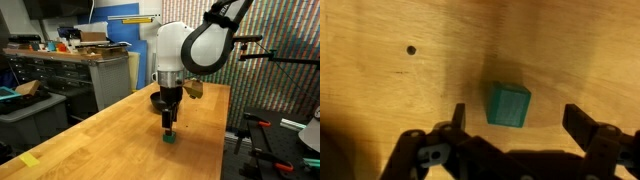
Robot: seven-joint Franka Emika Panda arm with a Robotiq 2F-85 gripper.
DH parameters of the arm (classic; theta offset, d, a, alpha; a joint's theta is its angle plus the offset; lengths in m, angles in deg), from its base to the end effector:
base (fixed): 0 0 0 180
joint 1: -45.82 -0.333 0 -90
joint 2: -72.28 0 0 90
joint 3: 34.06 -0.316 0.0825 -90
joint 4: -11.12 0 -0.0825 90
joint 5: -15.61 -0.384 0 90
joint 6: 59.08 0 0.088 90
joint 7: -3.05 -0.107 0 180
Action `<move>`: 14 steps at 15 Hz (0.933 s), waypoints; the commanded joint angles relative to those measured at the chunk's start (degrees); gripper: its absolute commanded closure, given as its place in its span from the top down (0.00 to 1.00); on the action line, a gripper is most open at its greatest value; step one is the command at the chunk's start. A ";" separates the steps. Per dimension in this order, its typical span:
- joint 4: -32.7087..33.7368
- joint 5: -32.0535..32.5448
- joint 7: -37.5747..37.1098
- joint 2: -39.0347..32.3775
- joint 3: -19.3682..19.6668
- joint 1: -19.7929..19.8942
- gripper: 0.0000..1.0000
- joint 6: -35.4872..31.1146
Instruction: Place the green block in the bowl
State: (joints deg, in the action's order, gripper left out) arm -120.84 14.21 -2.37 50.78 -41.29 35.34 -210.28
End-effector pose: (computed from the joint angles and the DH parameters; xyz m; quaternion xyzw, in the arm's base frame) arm 0.4968 0.1606 0.1813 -0.9951 -0.0923 0.0239 0.0245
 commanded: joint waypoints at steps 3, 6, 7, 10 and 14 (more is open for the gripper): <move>0.40 0.12 -1.04 -3.12 0.25 -0.39 1.00 -2.68; 0.74 -0.58 -0.61 -4.16 -0.13 0.02 0.88 -2.62; 0.77 -0.69 -0.56 -4.32 -0.18 0.08 0.73 -2.79; 0.55 -0.13 -0.77 -4.29 0.32 -0.14 0.49 -4.87; 0.29 0.17 -0.87 -3.89 0.86 -0.18 0.18 -6.58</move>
State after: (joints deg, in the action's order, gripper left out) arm -120.65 14.16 -2.43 46.78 -40.99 35.35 -214.96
